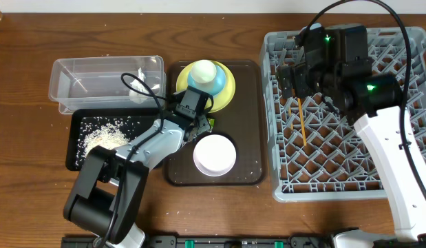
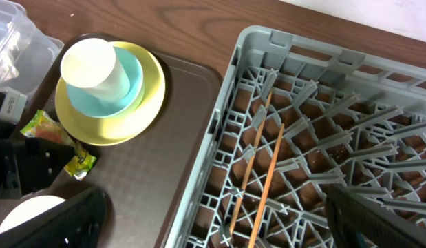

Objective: Sort waste into correct bins and load items into the dishwasher rack
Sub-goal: 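Grasp the yellow-green Apollo wrapper with the left gripper and lift it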

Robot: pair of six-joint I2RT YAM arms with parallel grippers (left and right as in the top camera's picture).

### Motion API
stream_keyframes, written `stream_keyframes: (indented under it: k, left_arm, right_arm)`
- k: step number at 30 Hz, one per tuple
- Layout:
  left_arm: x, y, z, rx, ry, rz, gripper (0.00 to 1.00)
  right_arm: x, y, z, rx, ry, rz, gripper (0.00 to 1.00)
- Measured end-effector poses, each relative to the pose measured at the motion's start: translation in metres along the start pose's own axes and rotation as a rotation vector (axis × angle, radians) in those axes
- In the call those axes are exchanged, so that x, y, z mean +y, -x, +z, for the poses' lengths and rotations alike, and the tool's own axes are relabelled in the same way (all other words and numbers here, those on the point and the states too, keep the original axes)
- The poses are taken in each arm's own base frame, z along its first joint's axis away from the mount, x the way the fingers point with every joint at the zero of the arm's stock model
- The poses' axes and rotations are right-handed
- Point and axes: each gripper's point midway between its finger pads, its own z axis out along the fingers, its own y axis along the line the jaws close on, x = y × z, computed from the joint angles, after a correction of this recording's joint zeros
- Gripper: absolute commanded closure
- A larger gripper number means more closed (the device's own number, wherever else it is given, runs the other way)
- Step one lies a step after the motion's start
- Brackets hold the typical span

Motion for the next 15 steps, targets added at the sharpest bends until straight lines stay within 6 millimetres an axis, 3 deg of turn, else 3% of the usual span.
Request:
stream_keyframes:
  k: [2, 5, 10, 15]
  left_arm:
    - [0.0005, -0.0007, 0.0012, 0.002, 0.003, 0.0, 0.47]
    - [0.0024, -0.001, 0.0044, 0.001, 0.013, -0.003, 0.7]
    - [0.0032, -0.002, 0.0058, 0.005, 0.017, -0.004, 0.94]
    - [0.005, -0.0038, 0.0056, 0.012, 0.024, 0.001, 0.94]
  right_arm:
    - [0.0, 0.0, 0.0, 0.0, 0.0, 0.0, 0.01]
    - [0.0, 0.0, 0.0, 0.0, 0.0, 0.0, 0.01]
    - [0.0, 0.0, 0.0, 0.0, 0.0, 0.0, 0.01]
    - [0.0, 0.0, 0.0, 0.0, 0.0, 0.0, 0.01]
